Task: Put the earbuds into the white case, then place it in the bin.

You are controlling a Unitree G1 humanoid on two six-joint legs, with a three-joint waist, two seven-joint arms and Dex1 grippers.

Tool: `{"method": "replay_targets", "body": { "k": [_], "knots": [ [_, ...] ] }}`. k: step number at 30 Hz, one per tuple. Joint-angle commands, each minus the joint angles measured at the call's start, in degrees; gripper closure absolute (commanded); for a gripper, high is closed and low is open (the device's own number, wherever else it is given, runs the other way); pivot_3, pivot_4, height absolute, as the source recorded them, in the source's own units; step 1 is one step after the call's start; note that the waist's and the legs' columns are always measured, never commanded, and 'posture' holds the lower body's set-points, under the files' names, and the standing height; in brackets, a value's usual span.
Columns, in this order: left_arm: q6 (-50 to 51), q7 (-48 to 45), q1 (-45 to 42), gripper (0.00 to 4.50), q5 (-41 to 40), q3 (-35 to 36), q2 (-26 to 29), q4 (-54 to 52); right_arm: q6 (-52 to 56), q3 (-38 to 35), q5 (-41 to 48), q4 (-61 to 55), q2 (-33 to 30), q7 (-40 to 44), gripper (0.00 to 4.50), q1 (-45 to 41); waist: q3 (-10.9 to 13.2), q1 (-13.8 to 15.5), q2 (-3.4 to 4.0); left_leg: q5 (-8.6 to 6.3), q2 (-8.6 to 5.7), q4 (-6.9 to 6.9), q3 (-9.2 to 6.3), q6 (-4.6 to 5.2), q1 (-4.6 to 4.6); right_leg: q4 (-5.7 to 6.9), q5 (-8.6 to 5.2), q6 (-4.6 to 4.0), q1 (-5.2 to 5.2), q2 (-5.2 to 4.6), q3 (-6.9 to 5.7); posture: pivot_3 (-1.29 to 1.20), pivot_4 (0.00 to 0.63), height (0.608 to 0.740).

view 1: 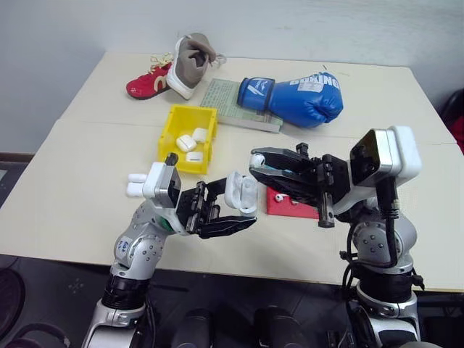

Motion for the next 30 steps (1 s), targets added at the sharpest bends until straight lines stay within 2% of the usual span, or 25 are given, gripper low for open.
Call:
{"method": "replay_targets", "body": {
  "k": [1,30],
  "knots": [
    [0.48,0.18,-0.93,1.72,-1.27,0.95,-0.06,-2.18,-2.91,1.01,-0.3,0.15,-0.17,0.49,4.06,0.38,0.0,-0.01,0.0,0.0,0.0,0.0,0.0,0.0,0.0,0.01,0.0,0.0,0.0,0.0,0.0,0.0,0.15,0.74],
    [-0.16,-0.58,-0.76,1.72,1.49,-0.21,-0.29,-3.21,-9.32,7.53,-4.53,7.65,-4.55,5.45,4.06,2.58,0.0,0.01,-0.01,0.0,0.0,-0.02,-0.01,0.0,0.0,-0.05,0.0,0.0,0.01,-0.02,0.0,0.0,0.15,0.74]
  ]
}}
